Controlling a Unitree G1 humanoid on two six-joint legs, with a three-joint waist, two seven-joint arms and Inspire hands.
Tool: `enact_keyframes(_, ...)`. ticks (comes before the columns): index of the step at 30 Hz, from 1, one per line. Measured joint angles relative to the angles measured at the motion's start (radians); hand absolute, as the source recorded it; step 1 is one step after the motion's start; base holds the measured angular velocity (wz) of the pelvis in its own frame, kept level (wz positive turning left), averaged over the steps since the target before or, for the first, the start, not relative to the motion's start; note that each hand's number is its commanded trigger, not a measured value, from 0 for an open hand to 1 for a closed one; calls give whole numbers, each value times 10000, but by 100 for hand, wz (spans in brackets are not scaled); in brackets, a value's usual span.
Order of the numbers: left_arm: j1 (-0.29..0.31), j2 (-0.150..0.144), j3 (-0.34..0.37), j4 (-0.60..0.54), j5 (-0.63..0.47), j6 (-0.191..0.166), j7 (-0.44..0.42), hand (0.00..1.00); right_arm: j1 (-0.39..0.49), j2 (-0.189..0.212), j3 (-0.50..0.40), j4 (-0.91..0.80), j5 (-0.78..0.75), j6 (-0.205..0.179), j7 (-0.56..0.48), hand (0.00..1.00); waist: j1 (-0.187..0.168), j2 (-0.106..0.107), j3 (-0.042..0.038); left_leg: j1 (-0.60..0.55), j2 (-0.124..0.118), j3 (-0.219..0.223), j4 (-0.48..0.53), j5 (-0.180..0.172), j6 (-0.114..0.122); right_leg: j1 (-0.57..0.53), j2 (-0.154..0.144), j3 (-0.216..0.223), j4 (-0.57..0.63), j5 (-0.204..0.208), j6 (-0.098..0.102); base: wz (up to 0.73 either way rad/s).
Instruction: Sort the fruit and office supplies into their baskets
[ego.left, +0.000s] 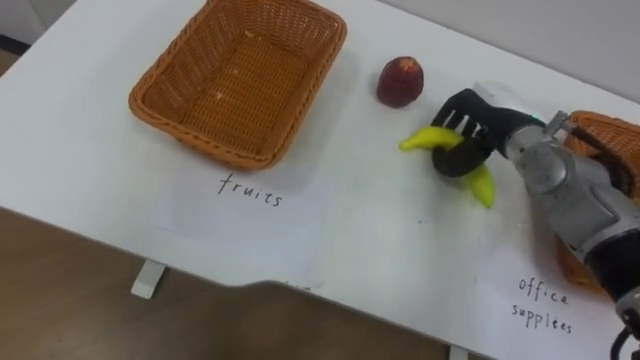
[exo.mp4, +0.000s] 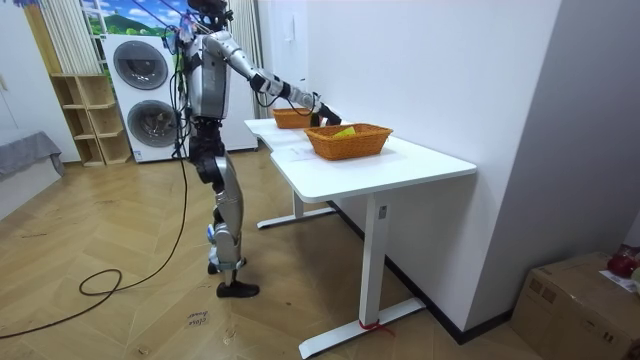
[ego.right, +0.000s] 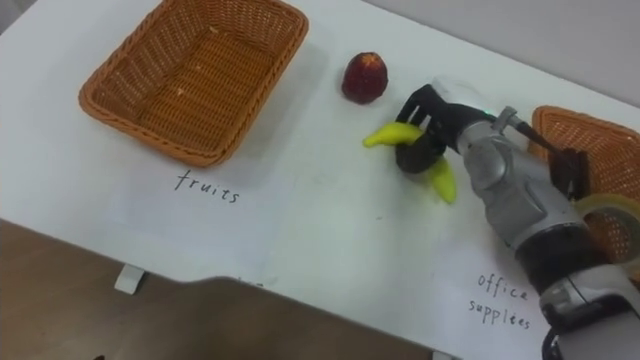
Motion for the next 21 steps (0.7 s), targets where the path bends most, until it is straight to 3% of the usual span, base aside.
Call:
enact_keyframes(4, 115, -6, 164, -5, -14, 0, 41, 0, 23, -2, -66, -650, 139, -66, 79, 100, -173, 32, -15, 185, -1, 3, -17, 0, 0, 192, -42, -17, -26, -1, 2, 2)
enact_keyframes(8, 445, -96, 789, -99, -286, -102, 98, 0, 718, -8, -931, -2059, 338, -138, 177, 100, -313, 110, -125, 594, -1, -27, -216, 0, 2, 503, -49, -9, -24, -12, 19, -2)
enact_keyframes(13, 817, -332, 1064, -190, -369, -100, 93, 0, 769, -7, -1476, -2394, 239, -94, 198, 100, -321, 360, -272, 1340, -7, 190, -539, 26, 32, 1006, -36, 246, -23, -43, 70, -11)
enact_keyframes(15, 887, -360, 1228, -134, -461, -89, 92, 0, 858, -4, -1690, -3096, 103, -92, 197, 100, -535, 486, -324, 1488, -14, 175, -612, 25, 32, 1191, -36, 233, -31, -60, 98, 0)
enact_keyframes(21, 1181, -373, 1436, -97, -468, -67, 94, 0, 868, -5, -2010, -4420, 168, -87, 208, 100, -859, 578, -350, 1824, -20, 170, -700, 41, 19, 1527, -38, 241, -52, -96, 150, 0)
